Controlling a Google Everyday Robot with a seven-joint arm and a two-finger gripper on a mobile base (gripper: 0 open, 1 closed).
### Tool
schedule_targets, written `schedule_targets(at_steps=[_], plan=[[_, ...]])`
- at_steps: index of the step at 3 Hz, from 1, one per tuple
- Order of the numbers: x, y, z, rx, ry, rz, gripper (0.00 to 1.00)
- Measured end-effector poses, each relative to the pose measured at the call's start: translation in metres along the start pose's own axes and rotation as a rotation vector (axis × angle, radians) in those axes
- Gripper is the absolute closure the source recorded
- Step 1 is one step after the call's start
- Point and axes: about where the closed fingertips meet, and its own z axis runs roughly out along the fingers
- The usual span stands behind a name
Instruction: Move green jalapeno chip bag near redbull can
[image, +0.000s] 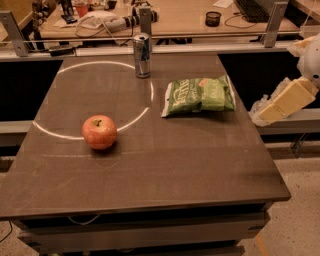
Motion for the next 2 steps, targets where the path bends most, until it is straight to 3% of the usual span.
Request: schedule_targets(at_steps=[1,2], plan=[[-0.003,-0.018,0.023,-0.018,-0.140,0.081,0.00],[-0.007,-0.034,0.052,-0.072,-0.218,0.110,0.00]])
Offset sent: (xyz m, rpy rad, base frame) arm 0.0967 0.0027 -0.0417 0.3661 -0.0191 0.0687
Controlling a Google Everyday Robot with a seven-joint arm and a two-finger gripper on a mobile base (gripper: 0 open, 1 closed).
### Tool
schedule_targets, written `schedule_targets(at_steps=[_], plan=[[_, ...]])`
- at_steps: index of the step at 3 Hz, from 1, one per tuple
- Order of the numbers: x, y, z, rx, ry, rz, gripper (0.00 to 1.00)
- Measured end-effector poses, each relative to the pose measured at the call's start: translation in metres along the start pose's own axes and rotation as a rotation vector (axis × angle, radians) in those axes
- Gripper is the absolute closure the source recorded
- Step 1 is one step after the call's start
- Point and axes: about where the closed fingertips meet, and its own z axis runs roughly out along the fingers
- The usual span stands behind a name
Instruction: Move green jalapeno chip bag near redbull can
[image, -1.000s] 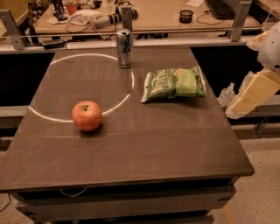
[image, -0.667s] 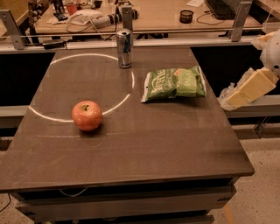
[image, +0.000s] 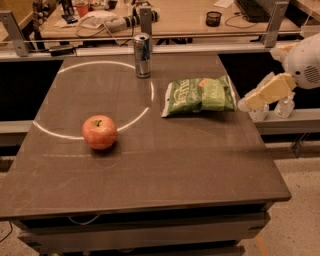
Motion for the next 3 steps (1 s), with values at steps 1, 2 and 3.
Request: schedule_targets(at_steps=[1,2,3], plan=[[0.003,-0.011,0.030,-0.053,-0.008,0.015,0.00],[0.005,-0.017,0.054,-0.089,0.006,0.021,0.00],[0.005,-0.018,0.071,-0.129,0.015,0.022,0.00]])
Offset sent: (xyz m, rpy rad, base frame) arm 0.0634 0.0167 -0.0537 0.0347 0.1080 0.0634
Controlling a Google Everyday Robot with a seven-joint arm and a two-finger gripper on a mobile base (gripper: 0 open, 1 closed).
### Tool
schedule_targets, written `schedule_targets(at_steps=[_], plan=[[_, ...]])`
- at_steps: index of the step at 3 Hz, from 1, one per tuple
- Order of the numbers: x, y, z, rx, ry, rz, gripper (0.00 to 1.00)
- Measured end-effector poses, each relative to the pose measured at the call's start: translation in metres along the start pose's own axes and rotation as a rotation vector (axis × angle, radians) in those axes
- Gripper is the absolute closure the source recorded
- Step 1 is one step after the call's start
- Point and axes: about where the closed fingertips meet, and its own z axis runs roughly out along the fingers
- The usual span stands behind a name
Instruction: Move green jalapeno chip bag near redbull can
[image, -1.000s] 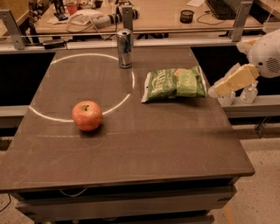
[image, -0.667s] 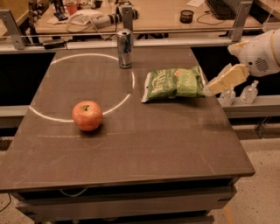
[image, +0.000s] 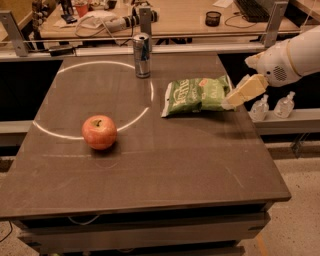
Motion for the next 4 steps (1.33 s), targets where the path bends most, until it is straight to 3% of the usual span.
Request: schedule_targets(at_steps=[2,3,4], plan=[[-0.012,0.011,0.024,-0.041,0.008,-0.037,0.00],[-0.023,0.009,0.037,-0.032,0.016,-0.082,0.00],[-0.025,0.004,0.051,-0.036,0.064,-0.090,0.00]])
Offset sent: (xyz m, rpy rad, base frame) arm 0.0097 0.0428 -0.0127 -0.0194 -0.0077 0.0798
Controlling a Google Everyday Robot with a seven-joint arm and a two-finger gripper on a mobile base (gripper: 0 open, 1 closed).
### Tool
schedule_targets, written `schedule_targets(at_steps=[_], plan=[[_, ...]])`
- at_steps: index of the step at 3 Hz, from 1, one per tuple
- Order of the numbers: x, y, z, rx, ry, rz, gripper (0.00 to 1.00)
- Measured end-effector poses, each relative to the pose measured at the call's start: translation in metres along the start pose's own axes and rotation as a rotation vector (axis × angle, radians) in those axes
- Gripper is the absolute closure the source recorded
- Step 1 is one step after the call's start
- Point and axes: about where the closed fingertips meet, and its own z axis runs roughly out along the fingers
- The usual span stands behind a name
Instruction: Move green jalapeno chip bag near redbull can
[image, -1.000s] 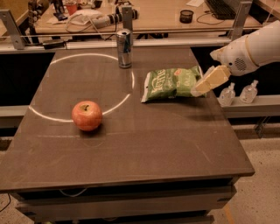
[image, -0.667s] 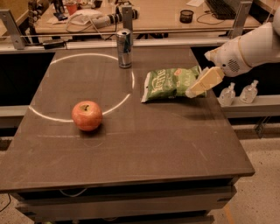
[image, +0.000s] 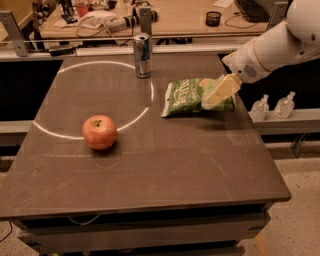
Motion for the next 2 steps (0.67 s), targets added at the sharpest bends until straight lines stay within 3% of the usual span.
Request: schedule_targets(at_steps=[2], plan=[[0.0046,-0.0052,0.0108,-0.027,0.033,0.029,0.00]])
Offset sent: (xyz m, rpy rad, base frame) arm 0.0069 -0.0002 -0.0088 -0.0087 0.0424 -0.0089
